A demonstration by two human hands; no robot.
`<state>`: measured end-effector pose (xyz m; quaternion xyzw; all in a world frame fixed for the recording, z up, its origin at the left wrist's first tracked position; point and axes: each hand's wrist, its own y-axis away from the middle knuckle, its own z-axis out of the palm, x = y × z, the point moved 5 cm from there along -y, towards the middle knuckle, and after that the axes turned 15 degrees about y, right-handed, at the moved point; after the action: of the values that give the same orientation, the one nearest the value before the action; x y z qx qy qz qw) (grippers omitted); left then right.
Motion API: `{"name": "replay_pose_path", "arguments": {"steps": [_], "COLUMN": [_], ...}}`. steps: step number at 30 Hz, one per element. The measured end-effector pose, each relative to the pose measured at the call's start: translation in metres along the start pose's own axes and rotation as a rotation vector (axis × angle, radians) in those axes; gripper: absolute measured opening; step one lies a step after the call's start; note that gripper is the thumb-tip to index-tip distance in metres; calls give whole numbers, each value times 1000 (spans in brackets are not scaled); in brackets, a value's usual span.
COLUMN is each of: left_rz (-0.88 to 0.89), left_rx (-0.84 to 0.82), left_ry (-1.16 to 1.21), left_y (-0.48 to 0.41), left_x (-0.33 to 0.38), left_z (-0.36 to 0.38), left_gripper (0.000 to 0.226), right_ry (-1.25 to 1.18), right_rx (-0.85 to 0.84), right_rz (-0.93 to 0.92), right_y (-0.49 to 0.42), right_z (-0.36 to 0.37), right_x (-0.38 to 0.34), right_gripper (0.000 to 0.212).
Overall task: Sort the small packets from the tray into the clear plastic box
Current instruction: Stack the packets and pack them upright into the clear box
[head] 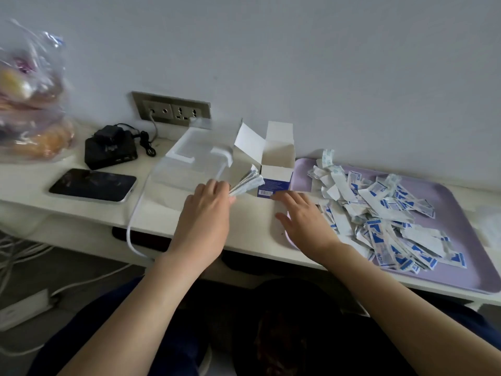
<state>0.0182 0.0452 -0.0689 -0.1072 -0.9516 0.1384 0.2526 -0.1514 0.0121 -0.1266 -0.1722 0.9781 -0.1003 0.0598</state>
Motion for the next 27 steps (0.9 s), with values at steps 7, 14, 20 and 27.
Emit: {"name": "replay_pose_path", "arguments": {"steps": [7, 14, 20, 27], "left_rz": [-76, -169, -155, -176], "left_rx": [79, 60, 37, 51], "left_ry": [-51, -40, -22, -5], "left_y": [-15, -27, -24, -17], "left_x": [-28, -55, -58, -70], "left_z": [-14, -26, -30, -41], "left_gripper": [24, 30, 22, 24], "right_ry": [93, -814, -1262, -1450], "right_rx": [-47, -247, -311, -361], "right_rz": [14, 429, 703, 772], "right_y": [-27, -73, -116, -116], "right_z": [9, 16, 20, 18], "right_x": [6, -30, -63, -77], "right_gripper": [50, 22, 32, 21]}}
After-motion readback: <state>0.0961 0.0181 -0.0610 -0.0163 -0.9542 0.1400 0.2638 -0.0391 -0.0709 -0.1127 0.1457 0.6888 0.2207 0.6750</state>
